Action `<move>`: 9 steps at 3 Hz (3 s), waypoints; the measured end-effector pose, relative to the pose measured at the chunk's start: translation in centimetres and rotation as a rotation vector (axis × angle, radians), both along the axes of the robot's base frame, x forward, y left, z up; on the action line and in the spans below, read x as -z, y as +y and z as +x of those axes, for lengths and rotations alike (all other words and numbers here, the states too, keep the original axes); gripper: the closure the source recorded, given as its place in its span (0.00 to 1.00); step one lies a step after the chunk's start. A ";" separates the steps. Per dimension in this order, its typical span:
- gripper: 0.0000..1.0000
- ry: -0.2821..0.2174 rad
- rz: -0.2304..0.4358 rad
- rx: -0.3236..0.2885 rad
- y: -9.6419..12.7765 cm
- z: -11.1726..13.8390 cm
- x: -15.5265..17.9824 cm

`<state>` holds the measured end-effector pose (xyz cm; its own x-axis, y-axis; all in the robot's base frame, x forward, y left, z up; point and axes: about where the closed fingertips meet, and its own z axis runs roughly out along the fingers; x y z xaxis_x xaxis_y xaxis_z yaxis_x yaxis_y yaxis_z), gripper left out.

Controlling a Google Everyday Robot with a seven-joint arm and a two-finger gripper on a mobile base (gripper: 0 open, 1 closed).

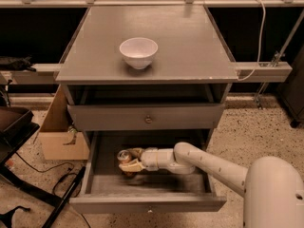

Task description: Pick orange can from middle drawer and place on counter

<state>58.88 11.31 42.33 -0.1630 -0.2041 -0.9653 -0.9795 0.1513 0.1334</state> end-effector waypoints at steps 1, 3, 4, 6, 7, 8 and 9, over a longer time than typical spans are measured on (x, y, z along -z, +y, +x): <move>1.00 -0.012 -0.056 0.009 -1.2 -1.6 -4.5; 1.00 -0.041 -0.080 0.062 -5.5 -5.5 -19.2; 1.00 -0.075 -0.069 0.115 -7.2 -4.9 -29.5; 1.00 -0.105 -0.050 0.246 -10.0 -0.2 -42.1; 1.00 -0.092 -0.049 0.253 -10.1 -0.1 -42.0; 1.00 -0.112 -0.053 0.299 -10.4 0.0 -44.0; 1.00 -0.150 -0.018 0.419 -12.2 1.5 -48.9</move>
Offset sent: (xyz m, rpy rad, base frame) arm -0.0549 -0.0677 0.1865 -0.1160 -0.0693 -0.0673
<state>60.40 -0.90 91.24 -0.0938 -0.1674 -0.9814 -0.8411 0.5407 -0.0118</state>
